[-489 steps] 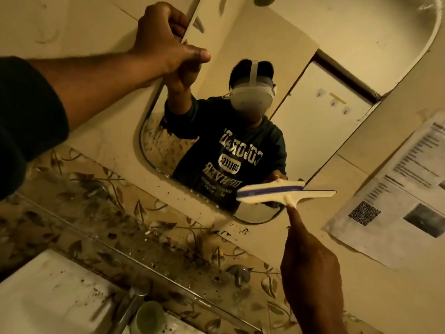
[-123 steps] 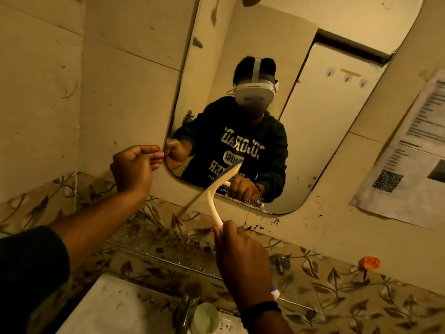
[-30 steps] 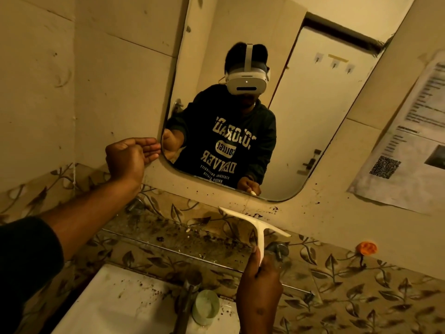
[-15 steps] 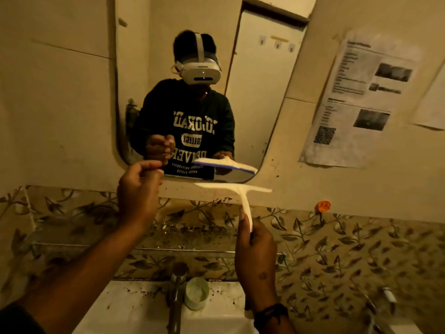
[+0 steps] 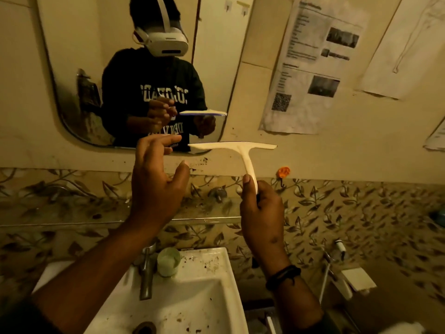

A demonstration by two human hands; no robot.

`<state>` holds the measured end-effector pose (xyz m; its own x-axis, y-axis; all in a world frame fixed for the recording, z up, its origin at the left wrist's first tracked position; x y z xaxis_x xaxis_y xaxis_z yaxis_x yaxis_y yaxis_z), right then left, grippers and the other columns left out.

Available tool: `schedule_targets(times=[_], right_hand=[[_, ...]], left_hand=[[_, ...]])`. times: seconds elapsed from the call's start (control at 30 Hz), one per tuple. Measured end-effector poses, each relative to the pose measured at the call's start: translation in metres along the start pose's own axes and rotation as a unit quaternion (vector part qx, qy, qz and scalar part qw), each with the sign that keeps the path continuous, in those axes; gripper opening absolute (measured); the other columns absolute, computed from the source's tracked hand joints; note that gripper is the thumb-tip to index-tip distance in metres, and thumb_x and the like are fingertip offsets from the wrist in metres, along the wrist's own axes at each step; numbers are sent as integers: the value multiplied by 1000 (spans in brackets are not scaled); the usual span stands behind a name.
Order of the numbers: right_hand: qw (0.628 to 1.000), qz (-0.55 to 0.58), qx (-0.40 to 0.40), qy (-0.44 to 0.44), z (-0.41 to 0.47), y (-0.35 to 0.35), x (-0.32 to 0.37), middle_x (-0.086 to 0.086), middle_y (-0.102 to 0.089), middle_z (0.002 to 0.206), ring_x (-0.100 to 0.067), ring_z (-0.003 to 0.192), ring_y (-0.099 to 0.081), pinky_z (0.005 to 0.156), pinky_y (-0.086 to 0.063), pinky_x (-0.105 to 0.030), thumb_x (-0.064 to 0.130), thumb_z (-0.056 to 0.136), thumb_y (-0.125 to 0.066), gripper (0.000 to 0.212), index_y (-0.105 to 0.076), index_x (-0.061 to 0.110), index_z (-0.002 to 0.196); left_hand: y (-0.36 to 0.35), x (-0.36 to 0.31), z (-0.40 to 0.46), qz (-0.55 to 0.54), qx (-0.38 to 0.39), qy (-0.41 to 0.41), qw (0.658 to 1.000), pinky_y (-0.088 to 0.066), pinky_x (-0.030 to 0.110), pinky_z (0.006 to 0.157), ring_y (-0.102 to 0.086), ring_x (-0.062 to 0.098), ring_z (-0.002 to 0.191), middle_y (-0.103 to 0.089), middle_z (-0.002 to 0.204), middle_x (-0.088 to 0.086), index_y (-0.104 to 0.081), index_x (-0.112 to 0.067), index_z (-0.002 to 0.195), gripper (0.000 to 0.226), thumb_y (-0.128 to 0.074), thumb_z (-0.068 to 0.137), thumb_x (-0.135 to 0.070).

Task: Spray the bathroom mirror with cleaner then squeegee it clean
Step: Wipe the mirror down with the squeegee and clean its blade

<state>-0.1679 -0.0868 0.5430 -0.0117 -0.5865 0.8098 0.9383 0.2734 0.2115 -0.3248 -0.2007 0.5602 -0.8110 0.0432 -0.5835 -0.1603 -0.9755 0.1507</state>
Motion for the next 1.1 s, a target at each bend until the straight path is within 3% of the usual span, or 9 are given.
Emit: schedule_targets(times=[0.17,0.37,0.5,0.63,0.77,0.9,1.03,1.1], right_hand=[[999,16,-28,-6,16,66,-35,8,-47,50,-6,43,-40,40,-34,-25,50,95,-45,38,-58,23,73],[998,25,-37,-41,35,173,-114,-3,-47,54,-22,45,-44,40,-44,-35,55,95,-43,47,-54,17,70],[998,19,-29,-51,48,232,-167,8,-45,49,-5,42,-40,38,-32,-19,54,95,-44,40,-51,30,64],[997,26,3,-78,50,254,-209,5,-46,50,-6,42,-42,38,-32,-18,54,95,-45,38,-52,34,64],[993,10,36,-111,38,261,-252,4,-50,51,-5,41,-44,37,-34,-19,54,95,-46,41,-54,29,65],[979,-13,94,-179,1,260,-313,6,-46,50,-12,46,-44,45,-36,-28,53,96,-44,41,-53,28,65],[957,-81,137,-241,-55,255,-380,8,-47,49,-5,45,-45,44,-35,-25,59,95,-39,47,-51,27,63],[942,-107,161,-274,-85,248,-413,5,-50,52,-11,48,-50,46,-40,-32,65,91,-33,51,-52,25,66]], left_hand=[[-46,-29,-33,13,27,-3,1000,-38,5,85,-56,17,110,-51,125,5,-60,-11,122,39,-61,84,-20],[-155,-84,-96,17,85,-9,996,-49,26,91,-58,16,107,-54,118,0,-62,-12,118,34,-62,84,-14],[-230,-116,-133,24,119,8,993,-41,9,86,-57,8,104,-53,117,-5,-60,-16,119,36,-62,83,-14],[-264,-125,-160,45,138,38,989,-40,6,85,-56,5,107,-55,119,-5,-59,-17,123,37,-61,86,-20],[-273,-105,-210,37,172,134,975,-47,12,89,-59,2,109,-63,116,-6,-59,-19,124,36,-63,88,-22],[-277,-69,-280,33,228,260,938,-52,20,90,-63,3,105,-66,112,-9,-60,-21,124,38,-64,90,-5],[-280,-23,-345,66,283,380,878,-45,0,78,-60,4,108,-63,120,-5,-59,-20,128,36,-58,96,-4],[-280,-1,-379,87,303,432,845,-38,-7,71,-53,-3,102,-57,122,-10,-56,-17,134,38,-58,97,-9]])
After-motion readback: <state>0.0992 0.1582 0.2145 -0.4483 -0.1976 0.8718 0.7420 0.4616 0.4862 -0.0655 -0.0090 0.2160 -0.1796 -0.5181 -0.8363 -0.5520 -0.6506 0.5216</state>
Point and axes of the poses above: each hand's wrist, its own z-axis towards the middle knuckle, its own y-axis out of the back of the hand, x = y × z, the point moved 3 cm from there along z, towards the middle knuckle
